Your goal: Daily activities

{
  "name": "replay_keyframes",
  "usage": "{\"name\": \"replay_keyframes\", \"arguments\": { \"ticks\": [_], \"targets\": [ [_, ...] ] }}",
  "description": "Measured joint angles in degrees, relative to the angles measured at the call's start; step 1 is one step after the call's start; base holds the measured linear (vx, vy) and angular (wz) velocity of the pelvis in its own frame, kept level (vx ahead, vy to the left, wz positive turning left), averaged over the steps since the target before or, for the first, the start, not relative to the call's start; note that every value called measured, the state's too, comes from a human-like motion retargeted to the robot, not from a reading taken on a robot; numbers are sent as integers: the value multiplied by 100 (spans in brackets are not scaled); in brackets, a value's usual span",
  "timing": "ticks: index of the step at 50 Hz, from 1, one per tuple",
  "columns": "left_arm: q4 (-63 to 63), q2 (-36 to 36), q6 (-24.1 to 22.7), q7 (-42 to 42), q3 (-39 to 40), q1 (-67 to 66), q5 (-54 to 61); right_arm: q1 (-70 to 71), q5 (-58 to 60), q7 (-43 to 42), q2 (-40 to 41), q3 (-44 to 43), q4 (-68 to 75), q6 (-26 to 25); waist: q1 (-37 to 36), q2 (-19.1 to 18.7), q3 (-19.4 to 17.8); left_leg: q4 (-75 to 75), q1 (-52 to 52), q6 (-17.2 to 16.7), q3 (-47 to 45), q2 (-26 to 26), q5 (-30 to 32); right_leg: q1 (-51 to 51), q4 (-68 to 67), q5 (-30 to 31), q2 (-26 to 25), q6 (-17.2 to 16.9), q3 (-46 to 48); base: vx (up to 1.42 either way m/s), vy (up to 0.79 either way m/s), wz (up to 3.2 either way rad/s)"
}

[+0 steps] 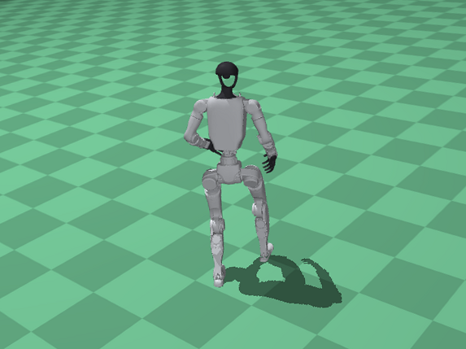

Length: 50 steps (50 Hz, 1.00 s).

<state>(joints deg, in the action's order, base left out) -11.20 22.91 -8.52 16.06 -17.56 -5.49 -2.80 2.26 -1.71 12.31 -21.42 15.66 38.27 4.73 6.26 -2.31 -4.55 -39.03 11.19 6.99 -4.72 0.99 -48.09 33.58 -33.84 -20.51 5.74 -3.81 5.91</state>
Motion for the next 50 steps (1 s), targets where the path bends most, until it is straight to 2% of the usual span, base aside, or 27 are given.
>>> {"name": "replay_keyframes", "arguments": {
  "ticks": [3, 7, 12, 17, 19, 22, 28, 35, 42, 43, 45, 48, 50],
  "targets": [
    [202, 70, 13, -123, 135, -20, 73, -215, 30, 99, 111, -3, -510, -45, 89, 208, -108, 383, 2, 123, -92, -218, 137, 224, 75, 430, 203, -223, -78, -32, 19, -7],
    [419, 56, 78, -283, 263, -51, 254, -425, 113, 134, 174, 61, -1104, -87, 78, 254, -209, 494, 101, 145, -213, -171, 281, 291, 166, 361, 266, -180, 131, -27, 14, -30],
    [713, 7, 100, -384, 317, -96, 409, -596, 190, 125, 123, 121, -1838, -57, 54, 307, -243, 369, 231, 97, -303, -81, 339, 278, -530, -38, 439, -44, 419, -20, 8, -18],
    [1155, 98, 112, -268, 332, -85, 459, -716, 239, 127, -75, -33, -2917, -57, 103, 478, -158, 850, 101, 115, -306, -307, 652, 62, -1124, -309, 923, 61, 599, -10, 3, 9],
    [1375, 190, 142, -142, 340, -93, 457, -777, 253, 118, -181, -181, -3474, -105, 161, 652, -116, 1658, -259, 162, -267, -601, 1069, -80, -1255, -362, 1255, 40, 585, -4, -1, 29],
    [1585, 340, 109, 51, 295, -164, 369, -743, 326, 24, -276, -313, -3973, -3, 159, 766, -29, 1665, -231, 154, -279, -713, 1132, -182, -1506, -443, 1516, 15, 553, -5, -5, 13],
    [1971, 823, 150, 635, 98, -207, 14, -507, 660, -194, -486, -546, -4759, 40, 99, 909, 217, 1906, -192, 166, -180, -883, 1368, -339, -1380, -753, 1685, -84, 452, 0, -11, 19],
    [2562, 1248, 151, 885, -494, 670, -620, 53, 889, -294, -724, -206, -4822, -73, -105, 982, 476, 1563, 82, 191, 9, -814, 1355, -469, -1130, -1217, 1588, 63, 551, 0, -19, 15],
    [3075, 1156, -1, -101, -1312, 3230, -1269, 436, 142, 155, -945, 742, -4033, -89, -248, 665, 677, 582, 644, -64, 314, -316, 1152, -715, -778, -1334, 1102, 364, 981, 0, -17, 13],
    [3085, 1130, -24, -136, -1346, 3421, -1284, 382, 29, 239, -938, 745, -4037, -58, -234, 617, 698, 477, 708, -96, 355, -251, 1123, -742, -727, -1338, 1030, 386, 1022, 4, -11, -2],
    [3015, 1085, -110, -74, -1357, 3708, -1188, 141, -265, 516, -993, 416, -4329, -9, -316, 292, 767, 512, 780, -183, 487, 153, 1083, -1094, 183, -1018, 452, 487, 1240, 9, -8, -22],
    [3020, 1078, -164, 224, -1155, 3278, -1077, -220, -290, 566, -806, 11, -4760, 105, -226, 244, 804, 208, 886, -194, 543, 278, 926, -1127, 169, -1069, 345, 454, 1236, 5, -1, -9],
    [3104, 1081, -145, 676, -867, 2741, -905, -651, -211, 659, -737, -359, -5364, 56, -178, 150, 921, 464, 758, -190, 590, 410, 947, -1471, 916, -817, 58, 476, 1301, 12, 0, -10]
  ]
}}
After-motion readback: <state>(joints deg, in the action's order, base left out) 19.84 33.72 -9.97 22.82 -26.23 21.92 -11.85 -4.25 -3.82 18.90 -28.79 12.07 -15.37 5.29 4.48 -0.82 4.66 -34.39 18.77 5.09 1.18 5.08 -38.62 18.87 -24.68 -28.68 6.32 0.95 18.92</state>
